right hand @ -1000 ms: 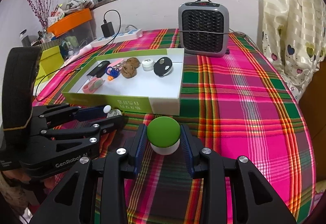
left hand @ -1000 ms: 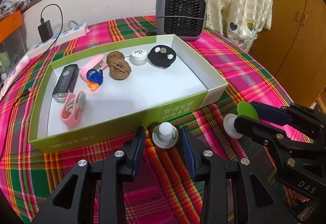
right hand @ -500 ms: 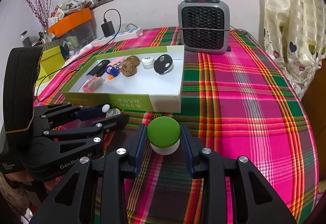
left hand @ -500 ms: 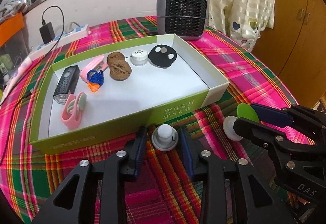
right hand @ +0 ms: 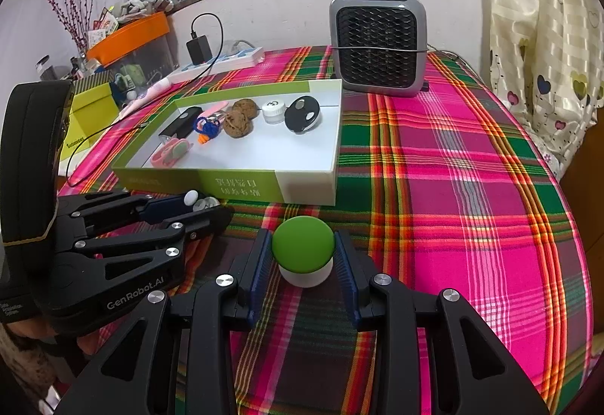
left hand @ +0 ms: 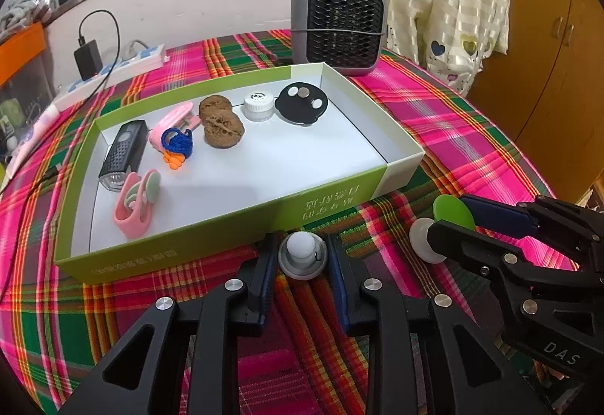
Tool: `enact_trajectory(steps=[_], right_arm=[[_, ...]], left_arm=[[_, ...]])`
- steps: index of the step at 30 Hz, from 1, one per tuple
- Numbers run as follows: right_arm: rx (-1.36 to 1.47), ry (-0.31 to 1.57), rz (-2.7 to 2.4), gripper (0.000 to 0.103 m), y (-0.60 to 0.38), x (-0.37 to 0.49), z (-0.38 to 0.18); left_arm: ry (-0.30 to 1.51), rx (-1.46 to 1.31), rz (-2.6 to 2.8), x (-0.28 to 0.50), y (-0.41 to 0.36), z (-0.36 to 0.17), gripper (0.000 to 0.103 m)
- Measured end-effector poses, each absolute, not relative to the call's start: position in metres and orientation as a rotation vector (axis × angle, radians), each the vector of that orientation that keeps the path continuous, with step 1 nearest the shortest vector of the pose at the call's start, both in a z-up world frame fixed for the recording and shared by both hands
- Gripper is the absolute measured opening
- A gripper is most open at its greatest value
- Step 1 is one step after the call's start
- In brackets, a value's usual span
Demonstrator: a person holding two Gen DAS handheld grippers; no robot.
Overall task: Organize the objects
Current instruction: 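Close left tool on white knob and lift it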
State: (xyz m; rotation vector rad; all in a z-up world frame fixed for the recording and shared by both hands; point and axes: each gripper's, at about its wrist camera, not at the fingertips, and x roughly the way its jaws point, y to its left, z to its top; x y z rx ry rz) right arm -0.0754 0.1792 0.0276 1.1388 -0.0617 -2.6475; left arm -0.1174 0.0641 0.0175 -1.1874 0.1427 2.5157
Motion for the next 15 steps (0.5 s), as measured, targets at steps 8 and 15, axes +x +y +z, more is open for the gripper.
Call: enact_trajectory(steps=[8,15], right_arm=[[1.139,-0.062,-2.647,0.035,0.1793,-0.0755,0.0276],[1.140,-0.062,-2.647,0.035,0.1792,-0.0763,0.0276]], left_arm=[[0.140,-1.187,2.515,-0.1173,0.0642,0.0175,0.024],[0.141,-1.184,2.513,-0.1165,0.0642,0.0176,0.024]])
